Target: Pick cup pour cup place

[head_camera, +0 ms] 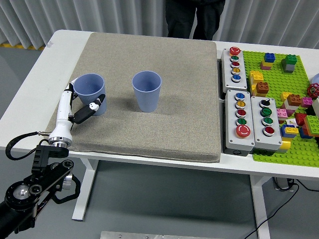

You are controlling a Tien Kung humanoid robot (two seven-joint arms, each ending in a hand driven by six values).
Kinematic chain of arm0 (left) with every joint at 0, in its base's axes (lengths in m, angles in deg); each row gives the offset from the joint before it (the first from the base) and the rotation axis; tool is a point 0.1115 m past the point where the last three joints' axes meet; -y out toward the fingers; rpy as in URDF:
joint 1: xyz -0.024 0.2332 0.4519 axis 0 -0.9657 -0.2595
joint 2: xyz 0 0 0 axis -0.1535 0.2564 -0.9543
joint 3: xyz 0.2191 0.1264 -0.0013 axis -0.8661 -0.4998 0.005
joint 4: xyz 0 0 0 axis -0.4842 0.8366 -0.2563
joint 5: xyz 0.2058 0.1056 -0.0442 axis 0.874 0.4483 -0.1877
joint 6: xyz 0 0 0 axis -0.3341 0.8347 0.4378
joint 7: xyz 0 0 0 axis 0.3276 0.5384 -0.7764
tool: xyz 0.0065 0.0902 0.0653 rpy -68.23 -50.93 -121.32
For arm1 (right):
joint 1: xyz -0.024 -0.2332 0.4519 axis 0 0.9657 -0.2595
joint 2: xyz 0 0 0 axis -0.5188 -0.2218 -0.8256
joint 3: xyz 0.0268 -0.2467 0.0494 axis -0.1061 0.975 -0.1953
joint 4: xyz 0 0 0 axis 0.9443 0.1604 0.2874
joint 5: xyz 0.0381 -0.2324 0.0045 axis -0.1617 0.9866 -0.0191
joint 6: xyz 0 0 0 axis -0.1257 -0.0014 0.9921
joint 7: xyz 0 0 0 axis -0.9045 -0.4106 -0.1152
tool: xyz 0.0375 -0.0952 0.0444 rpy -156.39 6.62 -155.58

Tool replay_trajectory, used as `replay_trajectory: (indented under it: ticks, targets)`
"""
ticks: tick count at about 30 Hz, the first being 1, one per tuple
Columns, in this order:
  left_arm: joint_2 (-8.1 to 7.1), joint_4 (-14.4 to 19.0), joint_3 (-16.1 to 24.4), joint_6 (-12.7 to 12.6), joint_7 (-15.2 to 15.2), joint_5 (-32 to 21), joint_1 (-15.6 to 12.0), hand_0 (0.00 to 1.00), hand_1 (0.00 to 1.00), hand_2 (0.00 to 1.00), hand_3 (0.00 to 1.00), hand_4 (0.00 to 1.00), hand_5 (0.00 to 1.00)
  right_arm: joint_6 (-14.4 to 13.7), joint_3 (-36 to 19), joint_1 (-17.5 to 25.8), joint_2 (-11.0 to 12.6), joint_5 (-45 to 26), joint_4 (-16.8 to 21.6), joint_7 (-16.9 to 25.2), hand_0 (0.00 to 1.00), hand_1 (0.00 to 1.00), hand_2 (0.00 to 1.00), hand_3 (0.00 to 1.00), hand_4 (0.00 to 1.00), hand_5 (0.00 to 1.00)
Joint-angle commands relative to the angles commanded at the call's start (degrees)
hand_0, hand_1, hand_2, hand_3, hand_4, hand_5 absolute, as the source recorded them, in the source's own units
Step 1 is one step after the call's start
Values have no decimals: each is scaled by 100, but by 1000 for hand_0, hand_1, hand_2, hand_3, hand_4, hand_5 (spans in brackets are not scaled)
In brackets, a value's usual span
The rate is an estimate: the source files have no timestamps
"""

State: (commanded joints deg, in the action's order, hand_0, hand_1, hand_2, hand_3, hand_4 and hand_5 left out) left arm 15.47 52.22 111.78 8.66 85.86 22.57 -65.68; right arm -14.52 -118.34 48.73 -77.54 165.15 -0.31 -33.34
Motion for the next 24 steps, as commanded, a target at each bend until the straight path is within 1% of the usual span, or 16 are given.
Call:
replay_trajectory:
  ticks: [8,12,13,15,16,17,21,24]
  targets:
    - [-33,76,10,13,-10,43,-49,755,771,835,884,879,379,-2,-6,-7,1,-4,0,1,697,684,619,599,41,204]
    - [-81,187,54,41,-49,111,-142,755,771,835,884,879,379,-3,0,-17,6,-16,0,5,697,684,619,599,41,204]
    - [-109,247,82,59,-63,158,-194,771,793,852,888,881,378,-6,-1,-17,6,-21,0,6,697,684,619,600,40,201]
    - [-139,306,103,79,-77,191,-239,771,793,852,888,881,378,-7,-4,-16,7,-24,0,7,697,684,619,600,40,201]
    - [-195,429,142,96,-95,246,-321,771,793,852,888,881,378,-6,-13,-18,9,-11,0,9,697,684,619,600,40,201]
    - [-217,478,158,101,-100,265,-354,771,793,852,888,881,378,-6,-17,-19,10,-6,0,9,697,684,619,600,40,201]
    - [-290,635,236,112,-107,307,-468,776,788,860,891,882,379,-7,-30,-24,15,0,0,12,697,684,619,600,38,198]
    - [-299,655,248,112,-107,308,-484,776,788,860,891,882,379,-7,-32,-25,16,1,0,13,697,684,619,600,38,198]
